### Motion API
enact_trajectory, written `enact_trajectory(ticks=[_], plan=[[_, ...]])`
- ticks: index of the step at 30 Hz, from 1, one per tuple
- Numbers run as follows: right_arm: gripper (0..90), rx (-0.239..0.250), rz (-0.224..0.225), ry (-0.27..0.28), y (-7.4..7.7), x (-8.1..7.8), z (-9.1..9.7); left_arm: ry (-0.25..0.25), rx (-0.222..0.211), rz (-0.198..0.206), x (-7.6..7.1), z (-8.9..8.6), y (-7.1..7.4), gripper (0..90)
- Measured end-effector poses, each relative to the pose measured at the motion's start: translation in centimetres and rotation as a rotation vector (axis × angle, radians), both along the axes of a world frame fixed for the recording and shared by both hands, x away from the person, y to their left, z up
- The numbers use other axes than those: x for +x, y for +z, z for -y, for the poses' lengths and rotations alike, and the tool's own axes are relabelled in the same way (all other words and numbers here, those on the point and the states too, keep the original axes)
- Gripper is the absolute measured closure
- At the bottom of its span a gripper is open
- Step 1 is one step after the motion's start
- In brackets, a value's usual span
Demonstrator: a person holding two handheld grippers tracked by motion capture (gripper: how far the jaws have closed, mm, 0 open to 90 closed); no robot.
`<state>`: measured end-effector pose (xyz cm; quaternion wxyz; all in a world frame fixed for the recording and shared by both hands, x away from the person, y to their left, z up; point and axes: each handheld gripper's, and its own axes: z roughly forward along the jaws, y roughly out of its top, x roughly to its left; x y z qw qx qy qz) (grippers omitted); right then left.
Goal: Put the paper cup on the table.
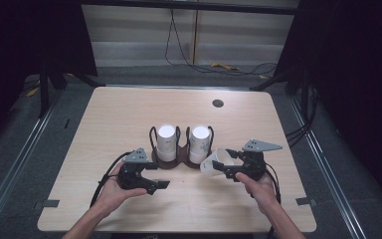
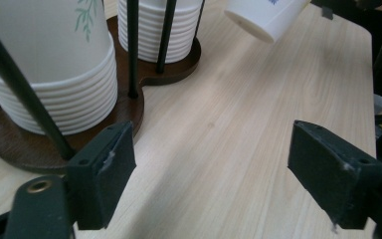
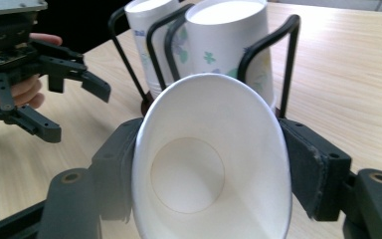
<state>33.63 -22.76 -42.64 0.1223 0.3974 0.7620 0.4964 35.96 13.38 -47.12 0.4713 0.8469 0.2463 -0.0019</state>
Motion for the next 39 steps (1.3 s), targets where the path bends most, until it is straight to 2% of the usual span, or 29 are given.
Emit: enact_trajectory(ticks=[2,5,7,9,15,20,23,27,31,33,35,37,39], plan=[[30.2,-0.027,-0.002,-0.019,-0.1,0.1,0.2,0.01,0.01,-0.012,0.1,0.0,-0.1,19.7],[30.2,-0.037,-0.013,-0.043,-0.4,0.6,0.6,0.012,0.035,-0.015,0.2,-0.1,-0.3,19.7],[30.1,-0.021,-0.021,-0.046,-0.5,0.9,0.9,0.017,0.04,-0.014,0.2,-0.3,-0.3,19.7],[30.1,-0.031,-0.028,-0.056,-0.6,1.2,1.2,0.022,0.038,-0.016,0.1,-0.5,-0.2,19.7],[30.1,-0.05,-0.02,-0.103,-0.5,2.1,2.5,0.069,0.049,-0.028,0.6,-1.3,-0.4,19.7],[30.0,-0.124,-0.01,-0.148,-0.2,2.5,2.8,0.087,0.049,-0.026,0.8,-1.8,-0.4,19.2],[29.9,-0.141,0.0,-0.175,-0.1,3.2,3.0,0.096,0.057,-0.005,0.8,-2.1,-0.3,17.8],[29.8,-0.17,0.014,-0.204,0.0,4.4,3.3,0.113,0.049,-0.003,1.0,-2.6,-0.3,17.8],[29.8,-0.214,0.002,-0.237,0.0,5.7,3.6,0.138,0.062,-0.001,1.3,-3.2,-0.4,17.6],[29.7,-0.261,-0.002,-0.266,0.2,6.3,4.0,0.145,0.069,0.004,1.4,-3.5,-0.5,17.6],[29.4,-0.263,-0.021,-0.287,0.3,6.8,4.5,0.146,0.071,0.003,1.4,-3.7,-0.5,17.4],[29.4,-0.293,-0.019,-0.314,0.3,7.1,4.8,0.151,0.077,0.001,1.4,-3.9,-0.5,17.3],[29.3,-0.302,-0.026,-0.324,0.1,7.4,5.1,0.147,0.079,0.003,1.2,-4.0,-0.5,17.1]])
